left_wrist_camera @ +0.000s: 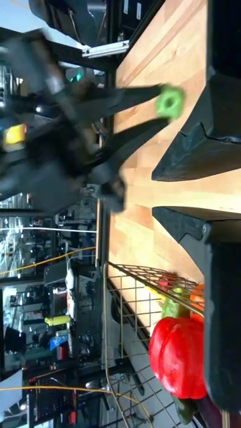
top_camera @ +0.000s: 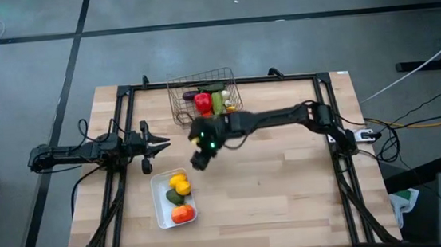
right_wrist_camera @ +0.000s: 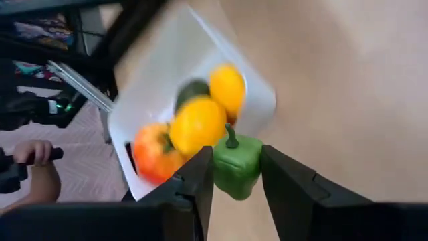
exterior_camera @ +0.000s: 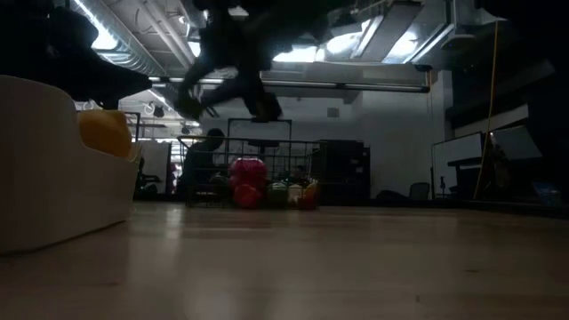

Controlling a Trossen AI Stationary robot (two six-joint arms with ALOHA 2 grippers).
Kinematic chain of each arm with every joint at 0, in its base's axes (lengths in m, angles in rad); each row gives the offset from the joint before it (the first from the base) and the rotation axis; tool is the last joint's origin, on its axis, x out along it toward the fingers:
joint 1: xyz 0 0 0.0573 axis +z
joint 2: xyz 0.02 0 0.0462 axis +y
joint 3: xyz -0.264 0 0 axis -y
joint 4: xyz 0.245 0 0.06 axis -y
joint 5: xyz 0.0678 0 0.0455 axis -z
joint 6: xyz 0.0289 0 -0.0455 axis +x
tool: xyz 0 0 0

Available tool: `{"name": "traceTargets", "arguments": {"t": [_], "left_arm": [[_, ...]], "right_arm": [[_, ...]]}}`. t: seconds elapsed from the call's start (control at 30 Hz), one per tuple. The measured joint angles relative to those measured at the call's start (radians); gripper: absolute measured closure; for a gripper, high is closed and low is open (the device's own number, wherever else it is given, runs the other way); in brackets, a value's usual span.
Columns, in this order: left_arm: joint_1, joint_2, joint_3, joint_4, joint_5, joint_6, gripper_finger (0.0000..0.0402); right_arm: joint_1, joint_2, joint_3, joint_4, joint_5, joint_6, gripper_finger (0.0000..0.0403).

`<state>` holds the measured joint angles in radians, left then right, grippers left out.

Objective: Sort produce into baskets
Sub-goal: Put the green bell pepper into the gold wire basket

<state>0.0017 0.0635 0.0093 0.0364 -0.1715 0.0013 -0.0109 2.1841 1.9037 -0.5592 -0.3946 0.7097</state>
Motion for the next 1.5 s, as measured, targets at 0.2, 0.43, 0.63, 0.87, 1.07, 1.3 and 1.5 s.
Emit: {"name": "traceTargets", "arguments": {"t": [0.2, 0.43, 0.63, 0.87, 1.07, 1.3, 1.5], "left_arm": [[0.000, 0.000, 0.000, 0.000, 0.000, -0.002, 0.0334], [0.000, 0.000, 0.000, 0.000, 0.000, -0.002, 0.0334], [0.000, 0.000, 0.000, 0.000, 0.000, -0.005, 0.0334], [0.000, 0.000, 0.000, 0.000, 0.000, 0.004, 0.0334], [0.000, 0.000, 0.000, 0.000, 0.000, 0.001, 0.0334], [0.000, 0.000, 0.000, 0.000, 0.000, 0.000, 0.0334], [0.000, 0.000, 0.000, 0.000, 0.000, 0.000, 0.0334]], "right_arm": [[-0.103, -0.001, 0.166, -0.057, -0.001, -0.202, 0.0281], [-0.243, -0.001, 0.209, -0.084, 0.088, -0.381, 0.0281], [-0.358, 0.000, 0.209, -0.207, 0.248, -0.533, 0.0281], [-0.457, 0.009, 0.209, -0.313, 0.319, -0.585, 0.0281], [-0.495, 0.011, 0.208, -0.328, 0.328, -0.586, 0.0281], [-0.493, 0.011, 0.208, -0.327, 0.333, -0.587, 0.0281], [-0.493, 0.011, 0.208, -0.326, 0.334, -0.594, 0.0281]]}}
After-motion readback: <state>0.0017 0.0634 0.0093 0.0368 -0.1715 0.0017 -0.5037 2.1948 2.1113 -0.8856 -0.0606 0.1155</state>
